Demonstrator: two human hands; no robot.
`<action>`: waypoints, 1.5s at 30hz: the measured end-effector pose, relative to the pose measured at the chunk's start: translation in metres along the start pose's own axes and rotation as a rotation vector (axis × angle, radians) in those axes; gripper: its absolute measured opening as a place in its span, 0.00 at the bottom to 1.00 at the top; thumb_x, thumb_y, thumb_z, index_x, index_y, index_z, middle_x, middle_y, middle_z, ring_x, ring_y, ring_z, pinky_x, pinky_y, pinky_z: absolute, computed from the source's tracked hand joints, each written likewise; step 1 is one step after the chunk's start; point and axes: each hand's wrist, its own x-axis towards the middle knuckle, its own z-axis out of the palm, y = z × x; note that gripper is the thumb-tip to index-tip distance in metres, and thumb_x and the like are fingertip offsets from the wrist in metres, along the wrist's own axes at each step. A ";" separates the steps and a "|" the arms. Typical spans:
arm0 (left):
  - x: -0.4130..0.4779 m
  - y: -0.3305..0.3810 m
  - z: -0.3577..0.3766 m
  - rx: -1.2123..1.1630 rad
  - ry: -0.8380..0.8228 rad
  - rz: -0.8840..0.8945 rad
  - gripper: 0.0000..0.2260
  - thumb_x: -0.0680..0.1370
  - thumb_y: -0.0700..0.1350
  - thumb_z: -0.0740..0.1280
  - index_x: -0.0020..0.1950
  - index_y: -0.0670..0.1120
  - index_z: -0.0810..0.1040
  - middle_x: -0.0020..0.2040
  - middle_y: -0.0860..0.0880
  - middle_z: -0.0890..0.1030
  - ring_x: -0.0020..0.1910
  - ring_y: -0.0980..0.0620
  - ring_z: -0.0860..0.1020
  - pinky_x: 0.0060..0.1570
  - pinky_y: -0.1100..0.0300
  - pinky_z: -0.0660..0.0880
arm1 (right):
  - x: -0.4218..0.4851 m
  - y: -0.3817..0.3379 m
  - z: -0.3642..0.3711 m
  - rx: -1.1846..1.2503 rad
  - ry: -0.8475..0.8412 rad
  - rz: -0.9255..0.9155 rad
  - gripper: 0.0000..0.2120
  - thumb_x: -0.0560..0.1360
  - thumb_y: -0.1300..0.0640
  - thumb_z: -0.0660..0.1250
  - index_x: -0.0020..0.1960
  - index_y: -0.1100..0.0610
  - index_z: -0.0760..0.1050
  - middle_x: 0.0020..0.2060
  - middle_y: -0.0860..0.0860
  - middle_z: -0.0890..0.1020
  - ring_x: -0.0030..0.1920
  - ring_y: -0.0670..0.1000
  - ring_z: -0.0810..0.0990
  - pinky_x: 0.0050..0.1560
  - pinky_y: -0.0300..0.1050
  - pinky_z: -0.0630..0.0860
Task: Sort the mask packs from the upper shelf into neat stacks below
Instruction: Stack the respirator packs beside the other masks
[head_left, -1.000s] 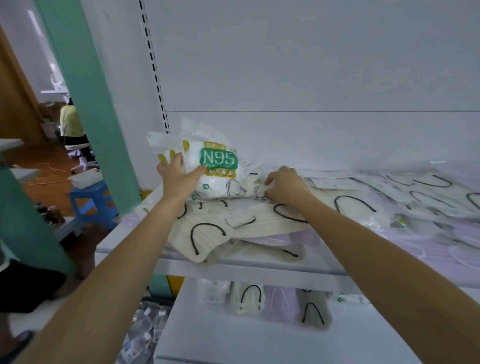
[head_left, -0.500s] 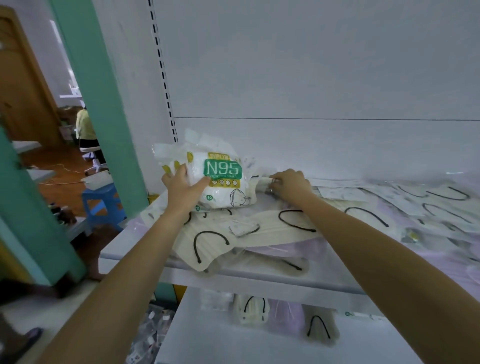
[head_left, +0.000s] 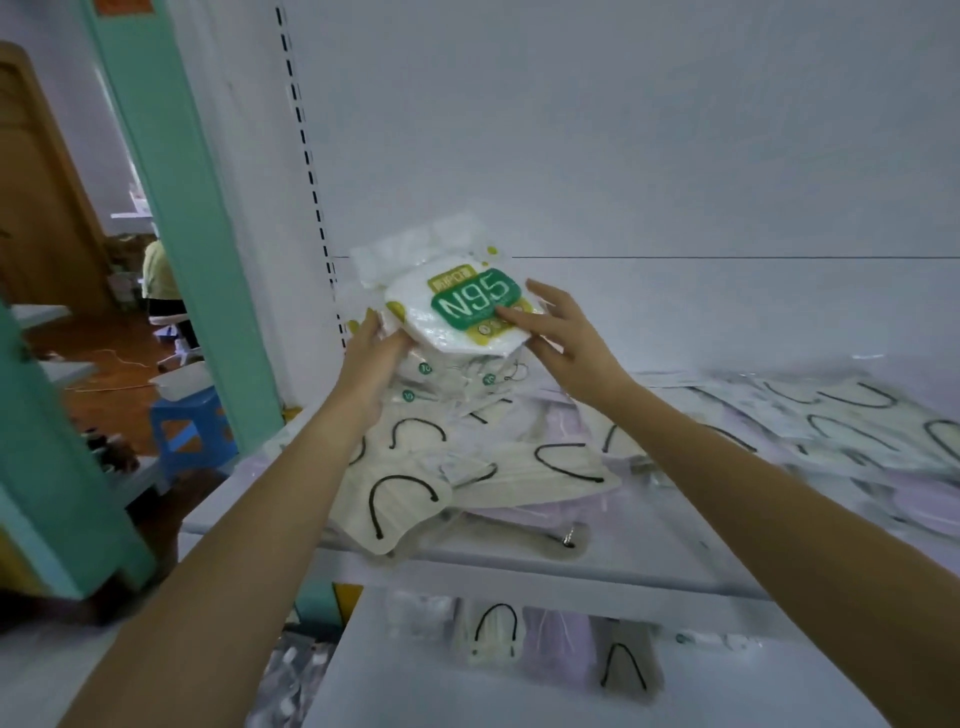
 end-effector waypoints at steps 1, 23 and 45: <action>-0.002 -0.001 0.000 0.000 -0.011 0.011 0.23 0.75 0.45 0.68 0.69 0.51 0.69 0.67 0.50 0.73 0.64 0.51 0.72 0.65 0.45 0.69 | -0.004 0.002 -0.001 -0.005 0.013 0.018 0.18 0.77 0.68 0.61 0.65 0.60 0.72 0.68 0.63 0.66 0.68 0.58 0.66 0.69 0.41 0.60; -0.070 0.004 0.047 -0.139 -0.139 0.182 0.36 0.65 0.62 0.69 0.69 0.49 0.67 0.69 0.44 0.70 0.65 0.29 0.66 0.62 0.34 0.66 | -0.069 -0.062 -0.073 0.503 0.118 0.654 0.42 0.69 0.44 0.72 0.75 0.48 0.52 0.71 0.49 0.63 0.66 0.49 0.68 0.62 0.46 0.69; -0.392 -0.132 0.177 -0.343 -0.393 -0.226 0.33 0.67 0.51 0.68 0.71 0.44 0.65 0.60 0.45 0.79 0.57 0.45 0.78 0.52 0.51 0.77 | -0.415 -0.090 -0.187 1.002 -0.365 0.995 0.23 0.68 0.47 0.68 0.62 0.51 0.72 0.54 0.48 0.83 0.55 0.50 0.81 0.50 0.41 0.79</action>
